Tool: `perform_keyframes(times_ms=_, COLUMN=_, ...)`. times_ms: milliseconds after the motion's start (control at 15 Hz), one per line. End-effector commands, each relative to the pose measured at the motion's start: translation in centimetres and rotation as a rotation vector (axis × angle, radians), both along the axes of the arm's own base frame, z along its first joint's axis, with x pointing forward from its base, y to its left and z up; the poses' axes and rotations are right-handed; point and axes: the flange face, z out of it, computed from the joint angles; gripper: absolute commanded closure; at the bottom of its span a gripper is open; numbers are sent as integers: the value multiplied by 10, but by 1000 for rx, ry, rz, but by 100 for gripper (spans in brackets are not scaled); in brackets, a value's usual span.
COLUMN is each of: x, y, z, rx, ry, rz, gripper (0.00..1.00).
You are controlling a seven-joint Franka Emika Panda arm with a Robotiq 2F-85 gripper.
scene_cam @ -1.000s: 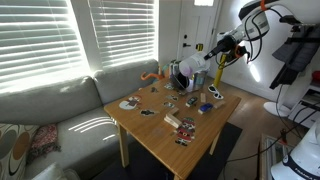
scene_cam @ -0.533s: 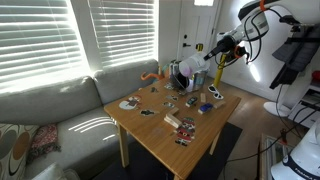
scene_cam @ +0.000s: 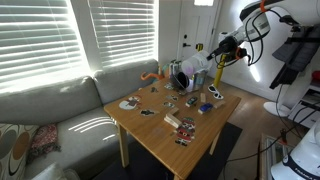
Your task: Pour the contents from the clear cup into the silver cup
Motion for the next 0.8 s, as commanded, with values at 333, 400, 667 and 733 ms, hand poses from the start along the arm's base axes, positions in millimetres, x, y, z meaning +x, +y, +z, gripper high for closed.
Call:
perform_keyframes(times_ms=333, x=2, y=-21, z=-13, rx=7, ry=-120, rz=73, gripper=99)
perform_keyframes(times_ms=400, x=3, y=-22, z=-14, rx=10, ry=-130, rz=78, gripper=99)
perform_keyframes(times_ms=667, x=4, y=-26, z=-21, rx=19, ry=-189, rz=81, gripper=99)
perform_keyframes(times_ms=733, x=4, y=-27, z=-24, rx=24, ry=-197, rz=81, gripper=99)
